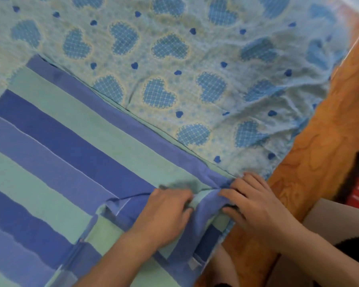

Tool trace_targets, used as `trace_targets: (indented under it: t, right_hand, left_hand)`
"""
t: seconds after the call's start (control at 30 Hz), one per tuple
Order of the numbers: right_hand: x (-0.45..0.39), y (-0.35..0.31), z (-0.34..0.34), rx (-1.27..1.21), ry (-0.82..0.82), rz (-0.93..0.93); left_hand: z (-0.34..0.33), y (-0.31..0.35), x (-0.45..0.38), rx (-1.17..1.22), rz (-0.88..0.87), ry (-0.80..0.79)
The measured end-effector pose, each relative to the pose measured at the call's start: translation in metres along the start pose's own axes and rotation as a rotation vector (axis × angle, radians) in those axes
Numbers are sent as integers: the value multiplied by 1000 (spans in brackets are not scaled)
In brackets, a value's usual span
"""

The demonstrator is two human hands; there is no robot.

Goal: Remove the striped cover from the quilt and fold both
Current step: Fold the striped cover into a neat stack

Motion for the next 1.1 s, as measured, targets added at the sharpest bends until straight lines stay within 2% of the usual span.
trace_targets:
  t: [0.1, 0.17, 0.2, 0.27, 0.33, 0.43, 0.6, 0.67, 0.73, 0.83, 0.9, 0.97, 1.03, 1.1]
  right_hand:
    - [15, 4, -6, -39, 21, 36]
    - [17, 5, -8, -50, 41, 13]
    - [17, 6, -9, -56, 52, -22]
    - [15, 8, -9, -75, 78, -145]
    - [12, 8, -7, -106, 104, -302]
    - [6, 7, -9, -124, 112, -496]
    - [2, 5, -10, -107, 76, -638]
    - [4, 2, -7, -74, 98, -628]
    - [8, 2, -4, -92, 196, -580]
    - [14, -7, 1, -165, 331, -340]
    - [20, -15, -1, -223, 293, -145]
    - [26, -19, -5, -252, 193, -36]
    - [30, -17, -9, -291, 87, 19]
    - [28, -11, -11, -352, -1, 28]
  left_hand:
    - [-12, 19, 9, -59, -34, -187]
    - [-6, 24, 4, -69, -53, -230]
    - [3, 27, -2, -87, -88, -209]
    - [26, 31, -18, -127, -174, -42]
    - [43, 30, -39, -266, -213, 76]
    - [50, 32, -68, -513, -232, 19]
    - [55, 35, -71, -572, -221, -6]
    - [54, 34, -61, -536, -259, 10]
    - [49, 34, -46, -495, -325, -24]
    - [38, 29, -28, -408, -373, -121]
    - [35, 22, -23, -323, -346, -175]
    - [37, 18, -26, -258, -276, -180]
    - [43, 20, -35, -244, -239, -107]
    - [48, 32, -47, -333, -294, -17]
Point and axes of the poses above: each hand's wrist, its own x-axis away from the middle knuckle, its own z-axis out of the back of the hand, y = z × x, the point moved 5 cm from there along -x, towards the middle knuckle, and after that the axes turned 11 degrees about -y, right-handed, at the moved point
